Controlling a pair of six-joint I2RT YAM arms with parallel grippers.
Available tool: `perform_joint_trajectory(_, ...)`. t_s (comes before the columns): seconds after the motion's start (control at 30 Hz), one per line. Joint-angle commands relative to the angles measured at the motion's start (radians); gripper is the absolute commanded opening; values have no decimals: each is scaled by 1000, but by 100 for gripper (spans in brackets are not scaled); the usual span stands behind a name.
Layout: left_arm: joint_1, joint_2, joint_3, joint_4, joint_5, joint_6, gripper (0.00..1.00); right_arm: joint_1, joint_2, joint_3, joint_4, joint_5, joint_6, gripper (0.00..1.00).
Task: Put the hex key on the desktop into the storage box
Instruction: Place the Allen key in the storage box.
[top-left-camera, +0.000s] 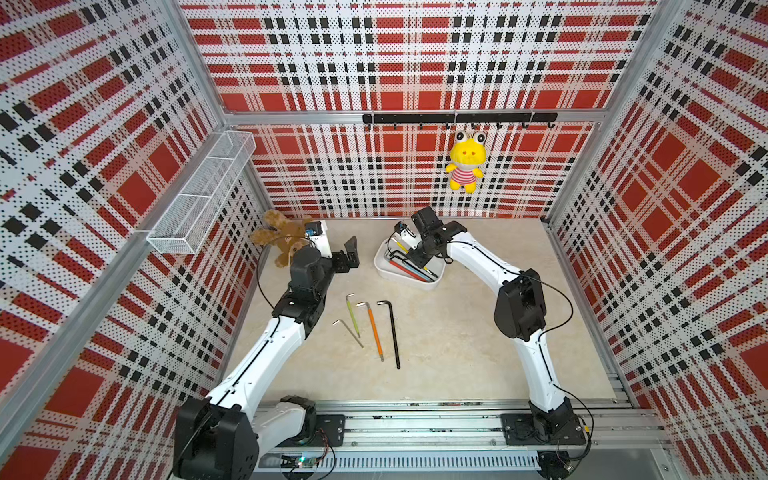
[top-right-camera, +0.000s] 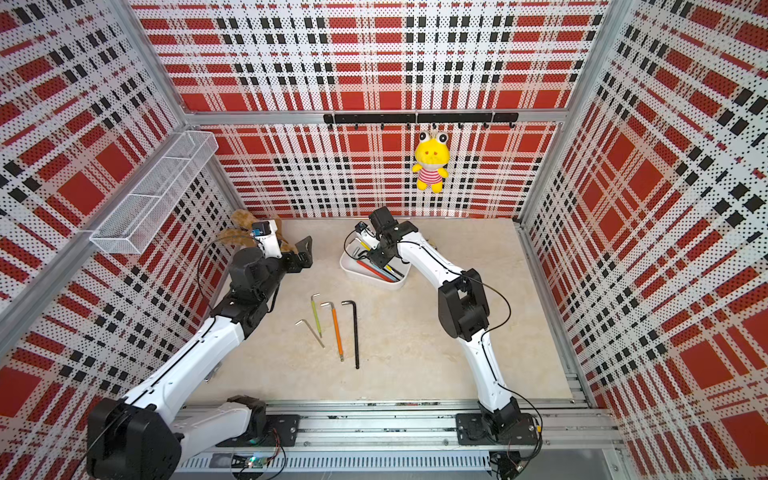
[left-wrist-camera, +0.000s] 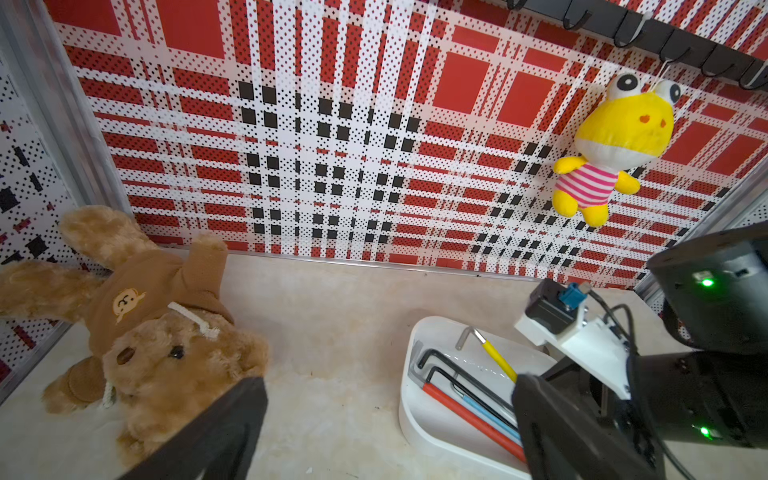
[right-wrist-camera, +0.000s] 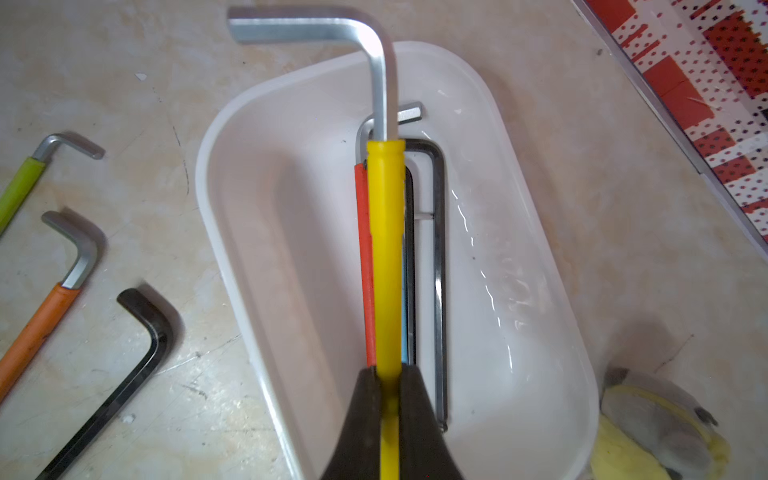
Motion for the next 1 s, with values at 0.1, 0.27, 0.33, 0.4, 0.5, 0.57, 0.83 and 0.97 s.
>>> perform_joint_trajectory(0.1,2,-5,26,-8,17,13,99,-27,102,69,-23,-36,3,0)
perform_joint_trajectory(0.27,5,-1,26,-5,25,9,99,-28,144,87,-19,-38,11,0)
perform_joint_trajectory(0.33,6,1,26,-5,29,7,99,-29,159,97,-18,-37,21,0)
perform_joint_trajectory(0.4,7,3,25,-5,29,7,99,-31,179,114,-21,-38,38,0)
perform_joint_trajectory(0.5,7,2,24,-4,31,6,99,-35,208,143,-33,-42,60,0)
perform_joint_trajectory(0.57,6,3,23,-3,30,6,99,-35,219,150,-38,-40,69,0)
perform_joint_trajectory(0.83,7,9,21,-2,32,4,99,-35,233,146,-31,-16,93,5)
perform_joint_trajectory(0.97,7,9,20,-2,32,4,99,-34,230,143,-22,-12,101,11)
